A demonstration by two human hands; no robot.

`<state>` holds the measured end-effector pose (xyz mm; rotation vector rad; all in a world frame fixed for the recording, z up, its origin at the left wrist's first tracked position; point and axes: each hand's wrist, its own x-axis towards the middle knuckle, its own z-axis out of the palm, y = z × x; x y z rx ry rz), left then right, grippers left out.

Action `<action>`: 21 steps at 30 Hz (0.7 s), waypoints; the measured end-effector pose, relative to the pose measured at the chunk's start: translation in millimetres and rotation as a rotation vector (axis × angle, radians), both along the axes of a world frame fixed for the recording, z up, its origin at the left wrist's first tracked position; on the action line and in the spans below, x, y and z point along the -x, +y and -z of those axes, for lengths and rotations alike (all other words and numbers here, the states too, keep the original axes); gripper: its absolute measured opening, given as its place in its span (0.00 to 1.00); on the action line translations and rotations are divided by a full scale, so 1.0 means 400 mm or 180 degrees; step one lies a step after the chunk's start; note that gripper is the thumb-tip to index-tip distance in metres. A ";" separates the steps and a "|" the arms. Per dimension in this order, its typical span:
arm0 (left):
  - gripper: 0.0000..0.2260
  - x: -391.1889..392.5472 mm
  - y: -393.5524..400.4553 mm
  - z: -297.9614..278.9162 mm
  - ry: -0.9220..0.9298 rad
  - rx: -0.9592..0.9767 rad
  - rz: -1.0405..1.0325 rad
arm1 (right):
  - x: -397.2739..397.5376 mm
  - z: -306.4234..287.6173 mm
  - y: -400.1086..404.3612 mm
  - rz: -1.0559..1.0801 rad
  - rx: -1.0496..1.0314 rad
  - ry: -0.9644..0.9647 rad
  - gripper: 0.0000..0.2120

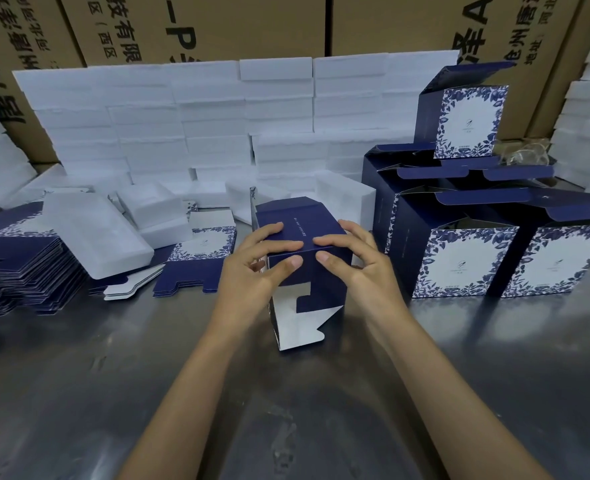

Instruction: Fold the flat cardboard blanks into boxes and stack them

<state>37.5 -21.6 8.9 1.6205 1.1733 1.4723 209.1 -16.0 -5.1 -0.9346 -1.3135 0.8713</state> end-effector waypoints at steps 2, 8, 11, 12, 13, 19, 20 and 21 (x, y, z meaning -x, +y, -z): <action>0.08 0.001 -0.002 -0.003 -0.0054 0.0013 -0.0015 | -0.008 0.001 0.001 0.0046 -0.0036 -0.0047 0.12; 0.08 0.002 -0.006 -0.006 0.0007 0.0035 -0.0012 | -0.019 0.002 0.005 0.0055 -0.0025 -0.0098 0.10; 0.09 -0.001 -0.008 -0.006 -0.0045 -0.0004 -0.0061 | -0.033 0.008 0.008 -0.0001 0.0020 -0.0020 0.11; 0.09 -0.006 -0.010 -0.007 -0.0049 -0.0040 -0.0106 | -0.034 0.008 0.008 0.0015 0.0043 -0.0008 0.12; 0.09 -0.012 -0.012 -0.006 -0.0040 -0.0085 -0.0169 | -0.033 0.009 0.008 0.0033 0.0071 -0.0006 0.13; 0.09 -0.010 -0.012 -0.010 -0.0155 -0.0318 -0.0694 | -0.042 0.011 0.009 0.0085 0.1058 -0.0216 0.22; 0.09 -0.009 -0.011 -0.010 -0.0211 -0.0338 -0.0777 | -0.040 0.013 0.011 0.0103 0.1324 -0.0424 0.21; 0.09 -0.011 -0.012 -0.011 -0.0281 -0.0351 -0.0847 | -0.036 0.015 0.011 0.0092 0.1558 -0.0568 0.23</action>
